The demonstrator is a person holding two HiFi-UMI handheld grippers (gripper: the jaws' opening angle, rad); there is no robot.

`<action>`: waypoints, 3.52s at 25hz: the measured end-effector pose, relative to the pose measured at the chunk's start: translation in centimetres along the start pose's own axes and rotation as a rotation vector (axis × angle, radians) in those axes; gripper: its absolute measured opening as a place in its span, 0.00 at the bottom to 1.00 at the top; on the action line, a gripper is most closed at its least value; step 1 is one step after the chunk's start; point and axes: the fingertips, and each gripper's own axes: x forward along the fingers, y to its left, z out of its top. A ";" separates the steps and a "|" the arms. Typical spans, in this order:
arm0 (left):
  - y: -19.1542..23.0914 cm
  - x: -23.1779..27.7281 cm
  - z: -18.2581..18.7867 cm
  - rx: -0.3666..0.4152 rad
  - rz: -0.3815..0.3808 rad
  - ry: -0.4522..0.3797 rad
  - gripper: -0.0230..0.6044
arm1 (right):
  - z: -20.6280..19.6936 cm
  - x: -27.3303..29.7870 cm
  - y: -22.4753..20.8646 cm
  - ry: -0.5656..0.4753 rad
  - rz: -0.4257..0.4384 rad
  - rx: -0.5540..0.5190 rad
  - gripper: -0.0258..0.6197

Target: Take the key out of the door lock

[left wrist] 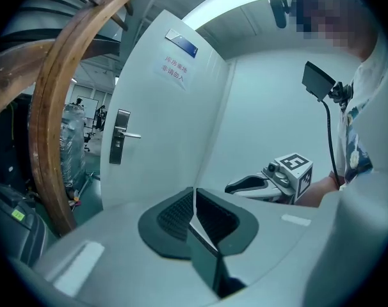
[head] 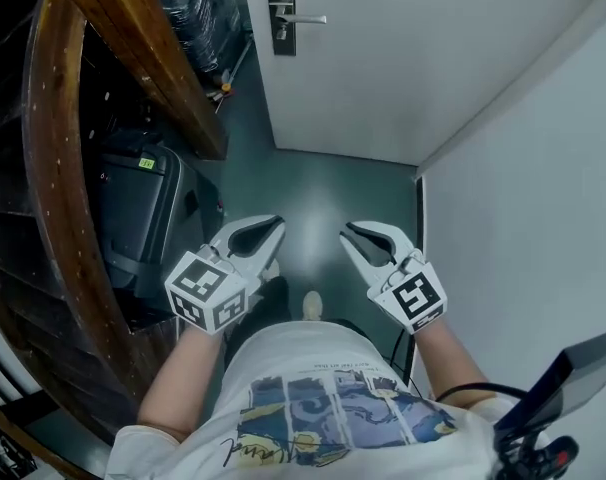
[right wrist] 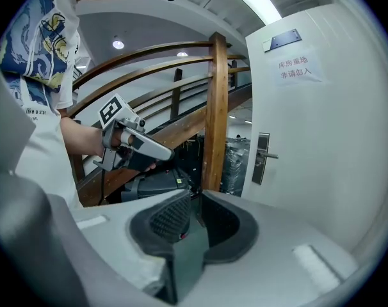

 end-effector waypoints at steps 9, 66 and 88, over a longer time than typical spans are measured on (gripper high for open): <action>9.7 5.7 2.4 -0.038 -0.030 0.012 0.09 | 2.1 7.8 -6.7 0.016 -0.033 -0.046 0.12; 40.1 33.1 9.4 -1.091 -0.066 -0.444 0.09 | 8.1 35.0 -35.3 0.038 0.380 -0.513 0.22; 39.2 32.1 8.7 -1.257 -0.025 -0.454 0.07 | 8.1 34.9 -35.2 0.068 0.341 -0.505 0.22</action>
